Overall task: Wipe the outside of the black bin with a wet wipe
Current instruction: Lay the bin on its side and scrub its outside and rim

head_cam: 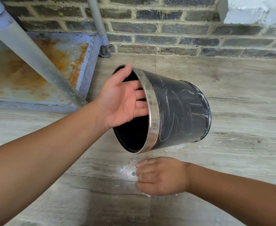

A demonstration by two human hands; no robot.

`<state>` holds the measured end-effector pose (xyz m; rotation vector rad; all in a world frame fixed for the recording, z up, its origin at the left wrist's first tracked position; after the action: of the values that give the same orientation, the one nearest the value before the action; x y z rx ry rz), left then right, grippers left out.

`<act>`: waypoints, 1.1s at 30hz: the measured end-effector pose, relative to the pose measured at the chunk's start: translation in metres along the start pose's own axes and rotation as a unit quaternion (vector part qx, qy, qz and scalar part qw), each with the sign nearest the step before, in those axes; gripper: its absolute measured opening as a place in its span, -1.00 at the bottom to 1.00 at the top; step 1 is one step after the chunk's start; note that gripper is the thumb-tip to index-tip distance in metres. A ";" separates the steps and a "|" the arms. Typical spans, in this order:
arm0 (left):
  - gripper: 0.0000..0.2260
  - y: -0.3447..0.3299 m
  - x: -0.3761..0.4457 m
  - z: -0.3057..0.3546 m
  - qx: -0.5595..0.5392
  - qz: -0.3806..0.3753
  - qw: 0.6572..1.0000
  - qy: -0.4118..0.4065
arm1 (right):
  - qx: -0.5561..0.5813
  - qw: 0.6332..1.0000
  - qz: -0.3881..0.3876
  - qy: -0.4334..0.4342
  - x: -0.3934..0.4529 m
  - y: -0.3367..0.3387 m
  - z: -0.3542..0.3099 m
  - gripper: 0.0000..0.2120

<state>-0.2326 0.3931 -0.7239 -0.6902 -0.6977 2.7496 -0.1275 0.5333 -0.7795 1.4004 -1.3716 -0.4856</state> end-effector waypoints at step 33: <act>-0.90 -0.029 0.016 -0.002 0.644 0.108 0.751 -0.101 | 0.149 0.726 0.542 -0.397 -0.042 0.154 0.166 -0.90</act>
<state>-0.2423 0.4239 -0.7169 -0.1079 1.2889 2.6206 -0.3499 0.5407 -0.7208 0.3182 -2.7596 -0.0202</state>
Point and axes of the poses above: each hand's wrist, its own x-axis towards the middle knuckle, its own y-axis out of the back of the hand, z = x × y, the point moved 6 cm from there along x, towards the middle knuckle, and after that the axes turned 14 degrees about x, right-handed, at the moved point
